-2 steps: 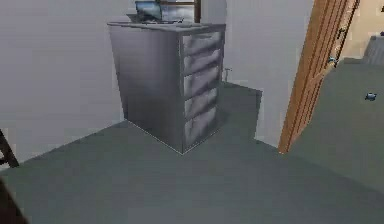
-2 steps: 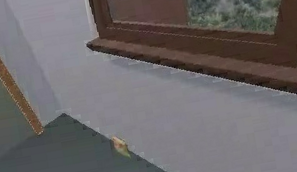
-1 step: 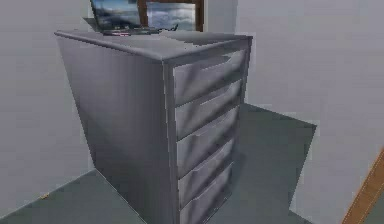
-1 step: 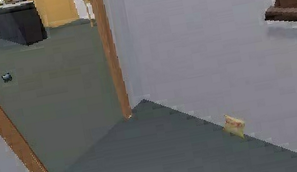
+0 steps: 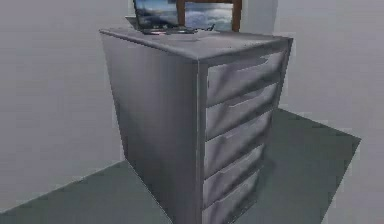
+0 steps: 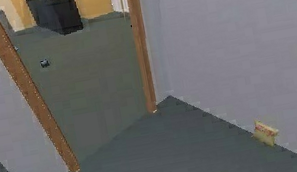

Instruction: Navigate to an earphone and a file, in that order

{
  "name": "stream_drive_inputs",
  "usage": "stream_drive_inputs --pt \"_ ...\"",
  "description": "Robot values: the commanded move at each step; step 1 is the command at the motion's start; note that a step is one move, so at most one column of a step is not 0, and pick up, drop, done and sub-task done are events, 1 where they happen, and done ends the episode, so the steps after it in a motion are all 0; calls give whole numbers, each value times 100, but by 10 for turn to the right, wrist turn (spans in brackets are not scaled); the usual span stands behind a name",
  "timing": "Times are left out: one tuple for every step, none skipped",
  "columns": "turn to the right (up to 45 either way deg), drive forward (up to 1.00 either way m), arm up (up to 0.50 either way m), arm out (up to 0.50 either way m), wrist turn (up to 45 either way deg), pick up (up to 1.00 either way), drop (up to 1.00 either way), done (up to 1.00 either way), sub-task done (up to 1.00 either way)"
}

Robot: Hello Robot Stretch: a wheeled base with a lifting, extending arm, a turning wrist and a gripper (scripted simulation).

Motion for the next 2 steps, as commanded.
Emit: stream_drive_inputs --pt "0 5 0 0 0 0 0 0 0" --pt "0 0 0 0 0 0 0 100 0"
